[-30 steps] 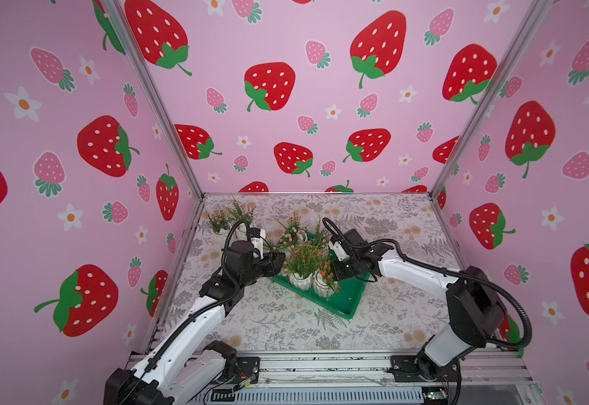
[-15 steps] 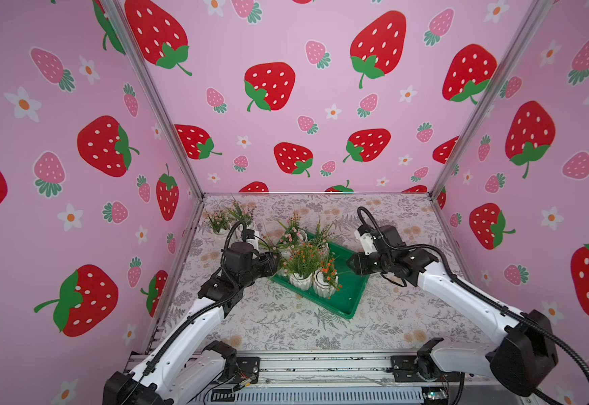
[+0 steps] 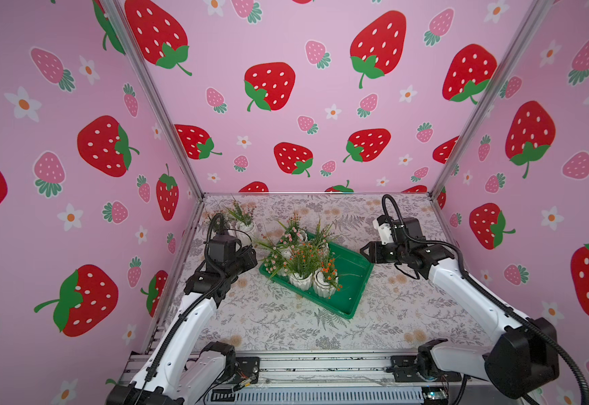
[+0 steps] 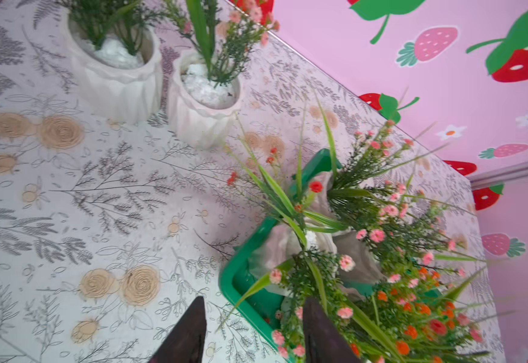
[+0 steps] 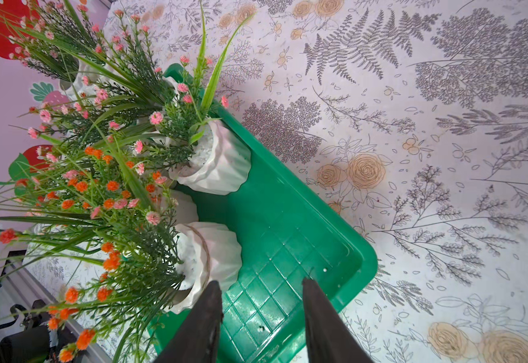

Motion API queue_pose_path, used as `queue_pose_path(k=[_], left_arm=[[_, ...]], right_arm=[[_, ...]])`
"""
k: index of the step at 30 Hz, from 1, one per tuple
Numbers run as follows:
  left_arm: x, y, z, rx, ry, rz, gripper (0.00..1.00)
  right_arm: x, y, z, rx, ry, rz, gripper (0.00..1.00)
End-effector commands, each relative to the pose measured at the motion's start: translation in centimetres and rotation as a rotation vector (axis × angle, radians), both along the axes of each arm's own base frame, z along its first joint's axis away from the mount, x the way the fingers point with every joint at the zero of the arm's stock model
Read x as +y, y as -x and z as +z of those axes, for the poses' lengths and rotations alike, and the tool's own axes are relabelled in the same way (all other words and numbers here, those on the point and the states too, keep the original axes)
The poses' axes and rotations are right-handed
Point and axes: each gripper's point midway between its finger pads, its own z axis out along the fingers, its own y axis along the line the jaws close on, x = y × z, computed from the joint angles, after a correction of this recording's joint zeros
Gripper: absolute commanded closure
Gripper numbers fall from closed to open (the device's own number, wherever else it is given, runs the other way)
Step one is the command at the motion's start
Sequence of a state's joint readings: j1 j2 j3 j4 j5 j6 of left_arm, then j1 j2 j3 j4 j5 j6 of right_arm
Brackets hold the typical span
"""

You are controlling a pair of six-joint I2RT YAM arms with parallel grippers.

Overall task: Put the potted gypsophila into the storage box
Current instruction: Pick up the baby's breath potted plant from the center of the board.

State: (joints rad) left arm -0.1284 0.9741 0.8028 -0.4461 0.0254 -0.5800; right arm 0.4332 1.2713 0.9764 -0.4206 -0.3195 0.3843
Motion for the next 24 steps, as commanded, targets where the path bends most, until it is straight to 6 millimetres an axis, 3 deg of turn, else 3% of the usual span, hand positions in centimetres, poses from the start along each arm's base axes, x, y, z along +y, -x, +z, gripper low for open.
queue_pose_path(k=[1, 12, 18, 24], left_arm=[[2.5, -0.2, -0.2, 0.061, -0.017, 0.084, 0.48], [10.1, -4.4, -4.7, 0.135, 0.090, 0.299, 0.49], [12.6, -5.8, -5.3, 0.114, 0.170, 0.356, 0.50], [14.8, -6.5, -5.7, 0.102, 0.211, 0.379, 0.52]], right_arm=[[0.6, -0.2, -0.3, -0.002, -0.023, 0.039, 0.56], [1.4, -1.1, -0.9, 0.014, -0.027, 0.071, 0.56], [1.0, -1.6, -1.2, 0.014, 0.006, 0.059, 0.55], [2.6, -2.3, -0.4, 0.063, -0.139, 0.108, 0.55]])
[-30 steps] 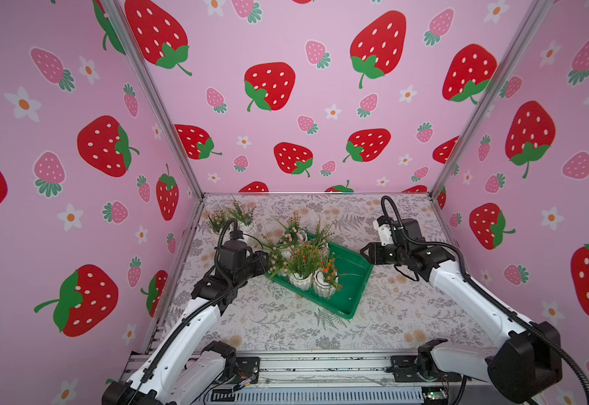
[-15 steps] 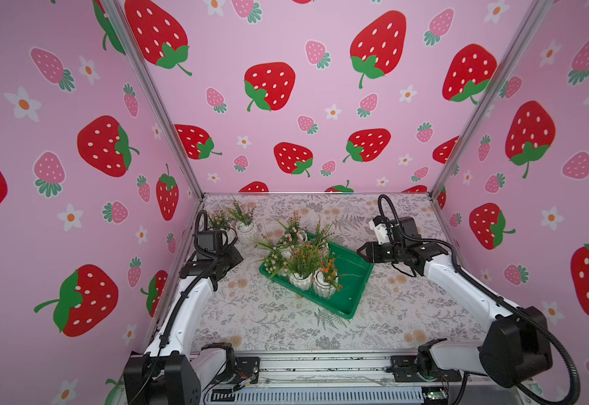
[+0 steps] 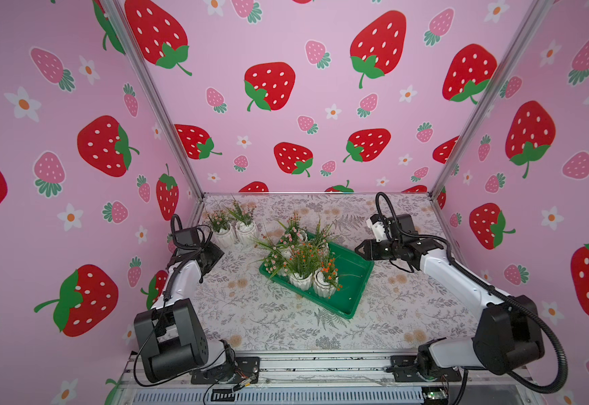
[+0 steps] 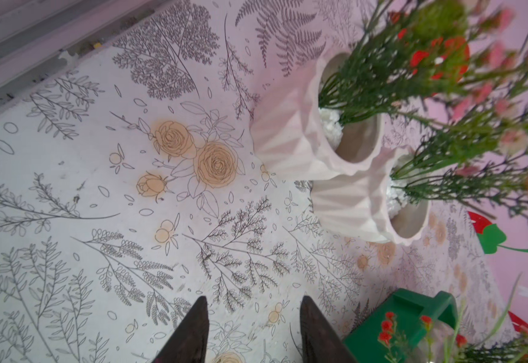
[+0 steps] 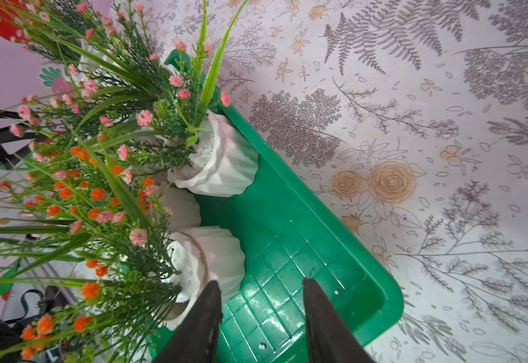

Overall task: Put the potted gypsophila into the storage box
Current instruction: Pick up the baby's breath potted plant from the center of the board.

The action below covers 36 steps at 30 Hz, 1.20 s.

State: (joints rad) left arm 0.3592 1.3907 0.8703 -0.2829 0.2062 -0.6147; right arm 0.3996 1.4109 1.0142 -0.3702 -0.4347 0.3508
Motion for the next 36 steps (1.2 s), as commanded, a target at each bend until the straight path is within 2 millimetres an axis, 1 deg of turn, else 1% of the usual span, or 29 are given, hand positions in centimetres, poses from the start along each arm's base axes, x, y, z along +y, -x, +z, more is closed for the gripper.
queue_pose_path(k=[1, 4, 6, 10, 16, 21, 24, 27, 31, 36], left_arm=[[0.9, -1.8, 1.7, -0.080, 0.019, 0.000, 0.53], [1.3, -2.4, 1.3, -0.082, 0.017, 0.001, 0.53], [1.3, -3.1, 1.1, -0.091, 0.022, -0.010, 0.53], [1.1, -5.4, 1.6, -0.160, 0.044, -0.059, 0.53], [2.4, -7.5, 1.4, -0.166, 0.036, -0.034, 0.53], [3.5, -9.3, 1.8, -0.154, 0.015, -0.032, 0.54], [3.8, -9.7, 1.3, -0.115, 0.015, -0.030, 0.57], [4.0, -10.0, 0.6, -0.101, 0.018, -0.027, 0.61], [4.0, -10.3, -0.2, -0.077, 0.028, -0.040, 0.63], [4.0, -10.5, -0.6, -0.044, 0.003, -0.046, 0.65]], right_arm=[[1.5, -0.7, 1.9, 0.005, -0.131, 0.051, 0.55], [2.0, -1.0, 2.6, 0.019, -0.215, 0.069, 0.56], [1.8, -1.1, 2.6, 0.014, -0.213, 0.062, 0.56], [1.5, -1.2, 2.3, 0.009, -0.197, 0.060, 0.56], [1.0, -1.1, 2.3, -0.012, -0.172, 0.048, 0.55], [0.9, -1.3, 2.0, -0.005, -0.164, 0.046, 0.55], [0.8, -1.2, 1.9, -0.007, -0.156, 0.050, 0.55], [0.4, -1.2, 2.0, -0.020, -0.142, 0.039, 0.55], [0.1, -1.3, 2.0, -0.022, -0.136, 0.030, 0.55], [0.0, -1.4, 1.9, -0.018, -0.135, 0.027, 0.55]])
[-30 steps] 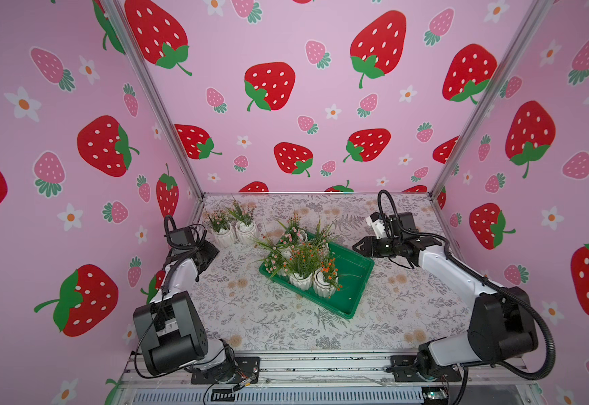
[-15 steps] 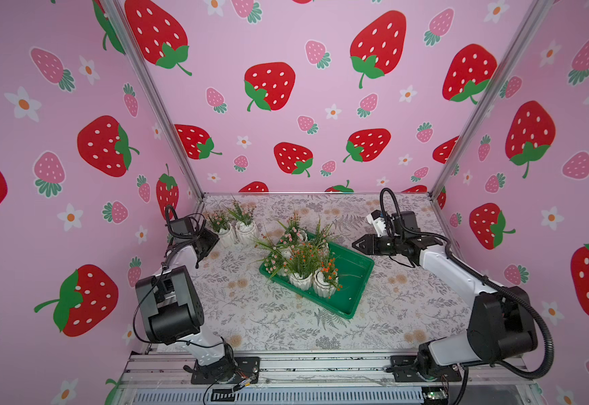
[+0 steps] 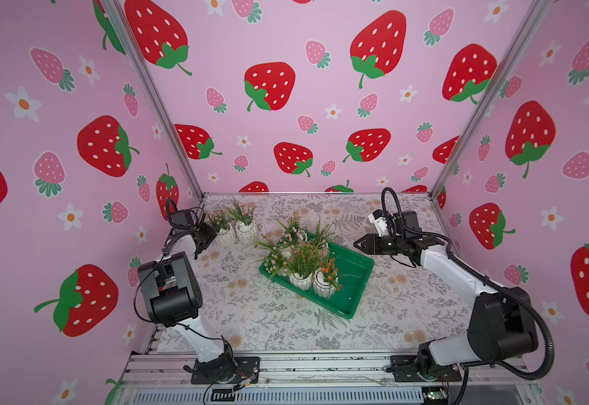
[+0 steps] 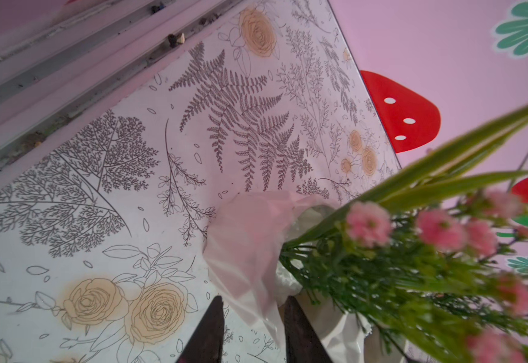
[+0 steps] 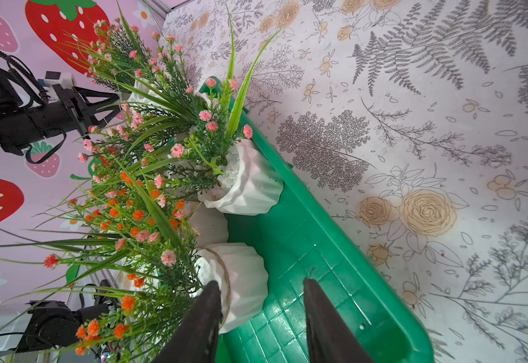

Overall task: Put the potted gypsophila into the storage box
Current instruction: Pick up the baby's breath potted plant from the center of the board.

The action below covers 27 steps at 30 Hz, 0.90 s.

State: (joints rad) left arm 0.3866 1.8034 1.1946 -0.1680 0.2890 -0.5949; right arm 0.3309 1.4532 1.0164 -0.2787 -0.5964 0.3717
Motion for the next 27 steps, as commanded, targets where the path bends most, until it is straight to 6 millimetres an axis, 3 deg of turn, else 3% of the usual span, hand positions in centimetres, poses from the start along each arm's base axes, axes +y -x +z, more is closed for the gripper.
queue_pose_path(k=[1, 15, 27], left_arm=[[0.5, -0.7, 1.0, 0.008, -0.038, -0.006, 0.65], [0.6, -1.1, -1.8, 0.145, -0.079, -0.078, 0.70], [0.1, -0.7, -1.7, 0.206, -0.150, -0.107, 0.74]], right_arm=[[-0.3, 0.0, 0.9, -0.026, 0.001, 0.002, 0.55], [-0.5, 0.6, 1.2, -0.035, 0.002, 0.009, 0.55], [-0.7, 0.7, 1.1, -0.036, 0.006, 0.008, 0.55]])
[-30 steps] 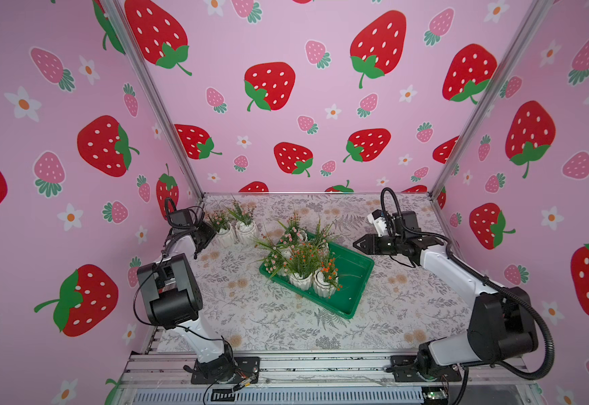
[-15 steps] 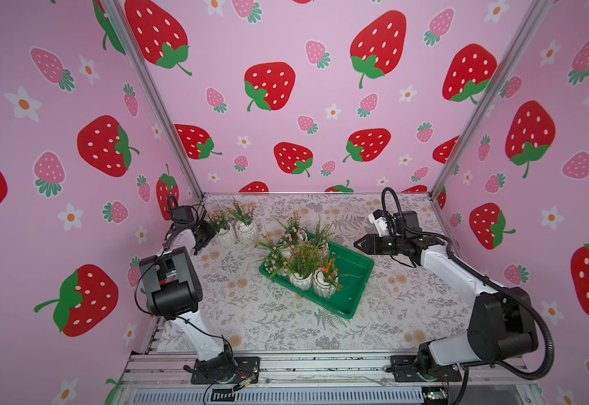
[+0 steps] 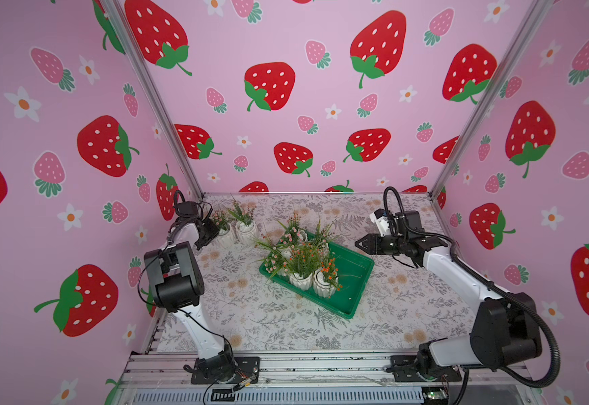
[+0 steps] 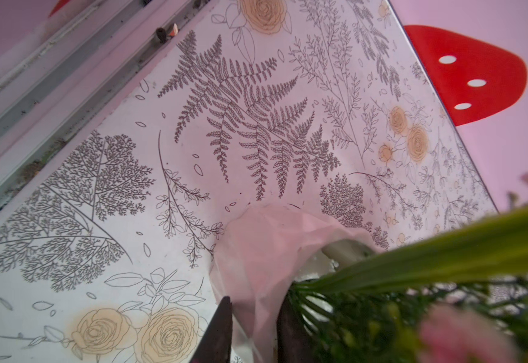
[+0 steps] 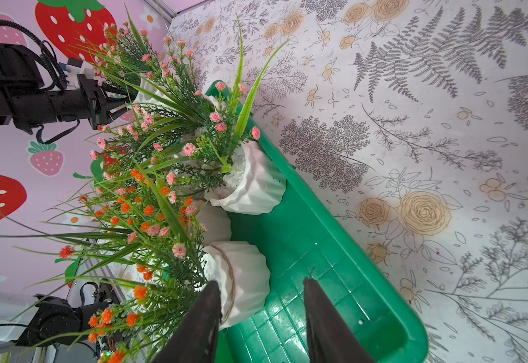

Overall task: Put the potted gypsophila into the storage box
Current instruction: Pick up the baby's breath potted plant from the center of the board.

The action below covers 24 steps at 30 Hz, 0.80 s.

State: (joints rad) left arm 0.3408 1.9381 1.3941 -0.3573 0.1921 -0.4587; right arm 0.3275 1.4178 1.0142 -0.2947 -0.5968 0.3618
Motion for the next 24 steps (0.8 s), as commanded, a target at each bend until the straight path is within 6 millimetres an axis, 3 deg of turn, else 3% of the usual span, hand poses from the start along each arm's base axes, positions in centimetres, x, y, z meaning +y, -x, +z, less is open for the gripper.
queue_pose_path(k=[1, 16, 24], left_arm=[[0.1, 1.0, -0.1, 0.065, -0.039, -0.011, 0.75], [-1.3, 1.0, -1.1, 0.111, -0.013, -0.099, 0.92], [-2.1, 1.2, 1.0, 0.090, -0.036, -0.126, 1.00]], right_arm=[[-0.4, 0.3, 0.2, -0.013, 0.007, 0.006, 0.55], [-0.9, 0.2, 0.7, -0.027, 0.014, -0.011, 0.55], [-0.8, 0.1, 0.6, -0.022, 0.011, -0.008, 0.55]])
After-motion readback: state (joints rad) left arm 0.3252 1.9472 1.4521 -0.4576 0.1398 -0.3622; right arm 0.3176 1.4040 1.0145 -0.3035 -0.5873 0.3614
